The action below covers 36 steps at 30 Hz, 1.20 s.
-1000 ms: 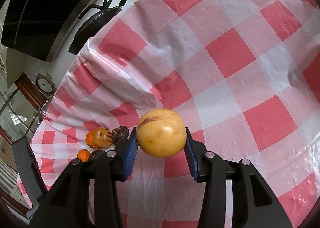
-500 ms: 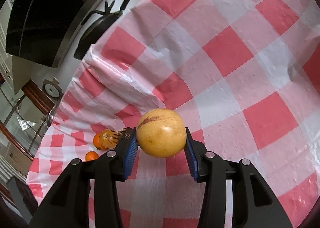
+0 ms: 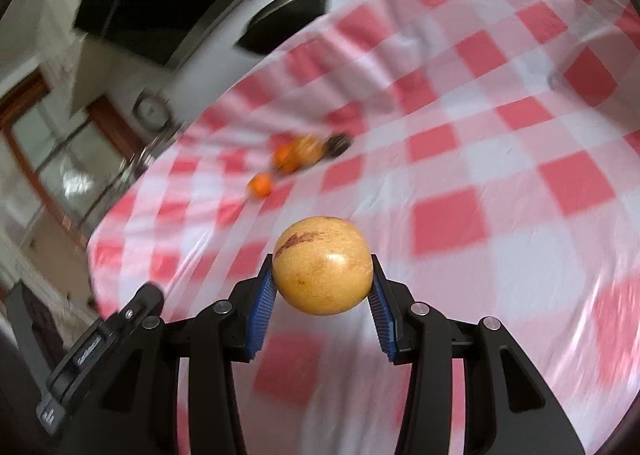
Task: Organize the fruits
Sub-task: 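Carry the brown fruit and yellow striped fruit to the white box with both tools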
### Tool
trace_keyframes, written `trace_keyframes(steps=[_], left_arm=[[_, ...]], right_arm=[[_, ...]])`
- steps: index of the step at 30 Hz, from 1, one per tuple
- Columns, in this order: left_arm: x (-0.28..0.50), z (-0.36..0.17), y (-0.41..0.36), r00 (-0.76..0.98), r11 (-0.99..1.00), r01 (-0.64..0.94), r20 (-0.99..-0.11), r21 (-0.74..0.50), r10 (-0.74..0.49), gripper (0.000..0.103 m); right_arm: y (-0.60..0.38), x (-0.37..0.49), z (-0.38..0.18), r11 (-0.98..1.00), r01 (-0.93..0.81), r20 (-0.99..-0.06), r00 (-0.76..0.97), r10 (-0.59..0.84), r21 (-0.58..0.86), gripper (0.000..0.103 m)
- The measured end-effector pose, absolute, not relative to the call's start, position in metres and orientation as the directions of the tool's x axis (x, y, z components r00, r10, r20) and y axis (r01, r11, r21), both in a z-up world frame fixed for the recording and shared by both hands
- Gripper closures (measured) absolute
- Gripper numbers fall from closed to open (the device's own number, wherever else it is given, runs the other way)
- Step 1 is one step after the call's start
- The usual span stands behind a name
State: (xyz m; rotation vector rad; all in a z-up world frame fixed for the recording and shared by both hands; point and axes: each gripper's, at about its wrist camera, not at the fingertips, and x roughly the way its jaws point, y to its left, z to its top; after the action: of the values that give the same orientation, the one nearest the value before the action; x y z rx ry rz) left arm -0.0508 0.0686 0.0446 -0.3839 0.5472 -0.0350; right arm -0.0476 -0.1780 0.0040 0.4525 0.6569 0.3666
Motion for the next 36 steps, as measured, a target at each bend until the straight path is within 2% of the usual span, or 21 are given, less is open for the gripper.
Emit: trace_keyframes(steps=[4,10,20,26,29,36], left_arm=[[-0.095,0.039,0.101,0.848,0.916,-0.084,-0.511,-0.392,-0.141,0.062],[-0.140,0.042,0.140,0.862,0.932,-0.120,-0.501,-0.343,-0.073,0.062],[-0.206,0.024,0.199,0.835,0.935,-0.237,-0.548,-0.265,0.057,0.062],[-0.249,0.023,0.226,0.816,0.934,-0.318,-0.549,-0.165,0.181,0.062],[-0.269,0.014,0.246,0.791,0.916,-0.365,-0.575,-0.166,0.211,0.062],[-0.311,-0.021,0.295,0.708,0.847,-0.504,-0.643,-0.168,0.293,0.062]], right_arm=[[-0.144,-0.080,0.004,0.838,-0.268,-0.515,0.688,0.512,0.475,0.059],[-0.104,-0.104,0.006,0.834,-0.350,-0.535,0.646,0.544,0.426,0.059],[-0.029,-0.143,0.006,0.776,-0.513,-0.574,0.532,0.622,0.367,0.059],[0.033,-0.193,0.011,0.668,-0.698,-0.583,0.439,0.683,0.256,0.059],[0.068,-0.227,0.008,0.581,-0.798,-0.600,0.389,0.699,0.160,0.059],[0.126,-0.289,-0.022,0.371,-0.928,-0.690,0.242,0.682,0.041,0.059]])
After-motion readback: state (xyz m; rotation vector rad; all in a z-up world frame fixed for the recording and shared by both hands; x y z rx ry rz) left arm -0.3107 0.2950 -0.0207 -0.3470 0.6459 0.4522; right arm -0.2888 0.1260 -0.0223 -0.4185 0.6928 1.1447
